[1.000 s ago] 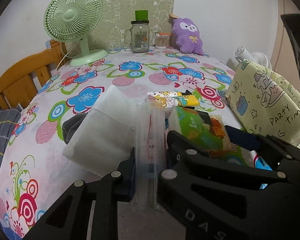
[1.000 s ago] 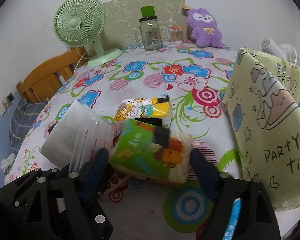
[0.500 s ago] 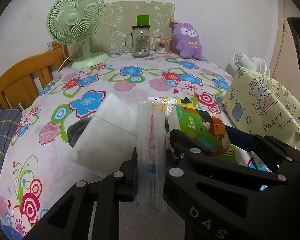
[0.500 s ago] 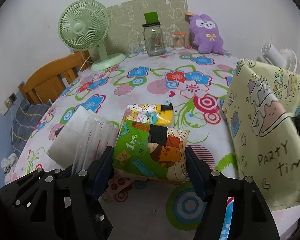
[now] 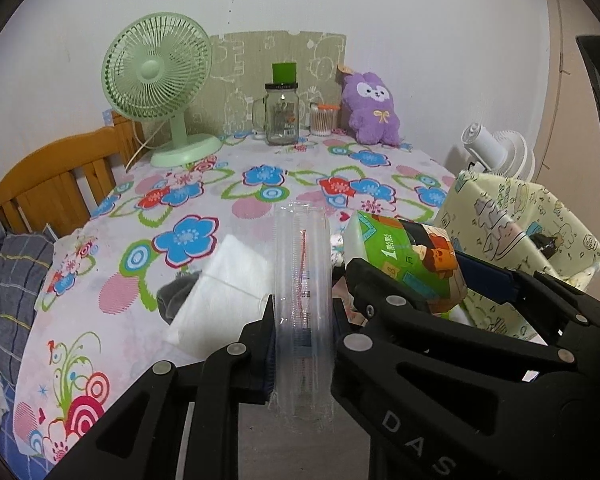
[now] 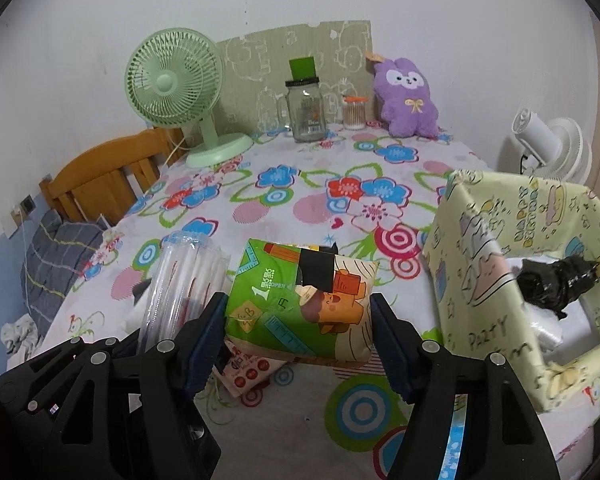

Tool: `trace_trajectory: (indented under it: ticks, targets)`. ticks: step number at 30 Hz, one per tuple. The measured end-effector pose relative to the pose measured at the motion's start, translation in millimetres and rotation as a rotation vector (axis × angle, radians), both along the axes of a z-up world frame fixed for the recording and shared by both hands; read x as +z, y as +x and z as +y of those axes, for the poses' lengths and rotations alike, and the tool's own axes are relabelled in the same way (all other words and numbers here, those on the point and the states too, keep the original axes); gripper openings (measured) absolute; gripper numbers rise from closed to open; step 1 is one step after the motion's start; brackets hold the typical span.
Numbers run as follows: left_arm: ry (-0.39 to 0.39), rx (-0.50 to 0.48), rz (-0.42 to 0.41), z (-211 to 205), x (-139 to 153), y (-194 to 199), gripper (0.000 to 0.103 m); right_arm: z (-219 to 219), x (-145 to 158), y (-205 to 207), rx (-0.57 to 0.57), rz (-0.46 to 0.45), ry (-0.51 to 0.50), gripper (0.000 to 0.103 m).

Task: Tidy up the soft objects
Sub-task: 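Grasp the green tissue pack with the right tool while the left tool grasps the straw bag, then lift the tissue pack and straw bag with both tools toward the gift box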

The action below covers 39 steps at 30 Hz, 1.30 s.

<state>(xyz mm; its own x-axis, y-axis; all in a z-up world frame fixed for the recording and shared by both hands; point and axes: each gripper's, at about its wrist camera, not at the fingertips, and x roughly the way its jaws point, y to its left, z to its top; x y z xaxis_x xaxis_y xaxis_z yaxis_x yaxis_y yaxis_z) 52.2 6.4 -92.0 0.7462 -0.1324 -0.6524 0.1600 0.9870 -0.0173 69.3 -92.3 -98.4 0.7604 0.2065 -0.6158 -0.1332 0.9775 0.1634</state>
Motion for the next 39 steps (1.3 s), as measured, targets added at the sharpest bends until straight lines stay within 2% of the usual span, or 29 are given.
trace_trajectory:
  ticks: [18, 39]
  targets:
    - [-0.009, -0.026, -0.08, -19.4, 34.3, -11.8, 0.022, -20.1, 38.5, -17.3, -0.035, -0.082, -0.012, 0.073]
    - [-0.003, -0.082, -0.133, -70.2, 55.1, -13.2, 0.022, -72.6, 59.5, -24.5, -0.107, -0.133, -0.023, 0.073]
